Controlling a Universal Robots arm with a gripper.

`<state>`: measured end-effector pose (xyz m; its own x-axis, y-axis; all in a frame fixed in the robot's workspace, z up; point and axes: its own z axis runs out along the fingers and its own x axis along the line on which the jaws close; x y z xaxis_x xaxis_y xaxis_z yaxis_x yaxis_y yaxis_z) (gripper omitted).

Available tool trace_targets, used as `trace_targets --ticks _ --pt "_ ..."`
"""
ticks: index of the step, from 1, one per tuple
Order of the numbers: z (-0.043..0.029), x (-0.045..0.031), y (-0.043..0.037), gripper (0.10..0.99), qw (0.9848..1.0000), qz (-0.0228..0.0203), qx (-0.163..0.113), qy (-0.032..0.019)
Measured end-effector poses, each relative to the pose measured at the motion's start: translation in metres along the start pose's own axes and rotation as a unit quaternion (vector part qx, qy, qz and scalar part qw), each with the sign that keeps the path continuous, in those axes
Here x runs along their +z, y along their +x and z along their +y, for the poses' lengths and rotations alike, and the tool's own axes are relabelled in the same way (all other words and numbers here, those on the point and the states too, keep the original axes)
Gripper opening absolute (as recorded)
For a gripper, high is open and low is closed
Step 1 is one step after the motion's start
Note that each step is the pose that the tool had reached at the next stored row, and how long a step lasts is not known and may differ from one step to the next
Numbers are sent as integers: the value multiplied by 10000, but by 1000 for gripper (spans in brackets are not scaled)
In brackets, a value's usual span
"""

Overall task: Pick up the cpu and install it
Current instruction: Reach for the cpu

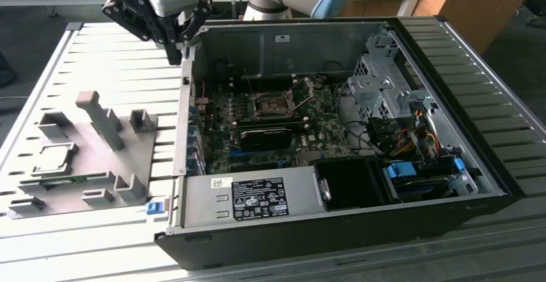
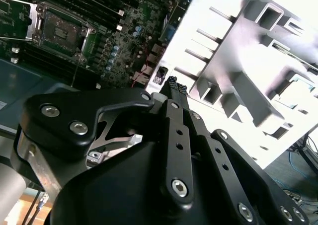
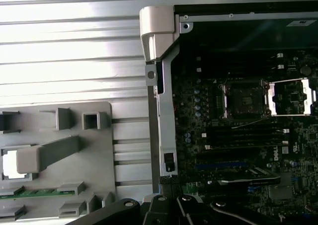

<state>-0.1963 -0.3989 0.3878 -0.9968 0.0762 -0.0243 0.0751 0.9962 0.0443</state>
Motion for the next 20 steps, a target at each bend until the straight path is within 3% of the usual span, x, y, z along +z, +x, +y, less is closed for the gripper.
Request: trace_targets --ticks 20 --pt "-9 12 111 106 10000 0 0 0"
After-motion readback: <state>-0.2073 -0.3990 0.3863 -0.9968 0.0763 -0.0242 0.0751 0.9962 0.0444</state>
